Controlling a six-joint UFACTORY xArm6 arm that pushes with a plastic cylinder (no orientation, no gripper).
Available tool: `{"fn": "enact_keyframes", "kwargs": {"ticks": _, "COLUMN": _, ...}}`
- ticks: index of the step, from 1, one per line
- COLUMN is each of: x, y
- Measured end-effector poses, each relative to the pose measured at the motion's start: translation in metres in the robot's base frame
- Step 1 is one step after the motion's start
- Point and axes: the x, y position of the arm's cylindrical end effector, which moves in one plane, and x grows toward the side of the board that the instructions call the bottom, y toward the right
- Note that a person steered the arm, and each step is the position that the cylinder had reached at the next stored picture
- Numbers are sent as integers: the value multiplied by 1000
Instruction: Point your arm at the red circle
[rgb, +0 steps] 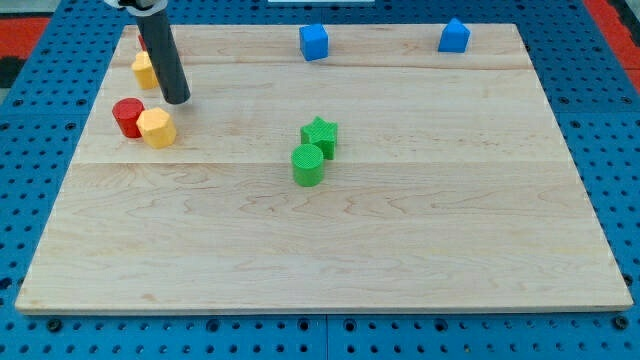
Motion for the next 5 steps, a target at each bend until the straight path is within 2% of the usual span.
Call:
{"fn": "enact_keyframes", "kwargs": {"ticks": 1, "x": 0, "y": -1}}
{"fn": "enact_keyframes", "kwargs": {"ticks": 3, "x": 0, "y": -53}}
{"fn": "enact_keyframes", "kwargs": {"ticks": 5, "x": 0, "y": -62}}
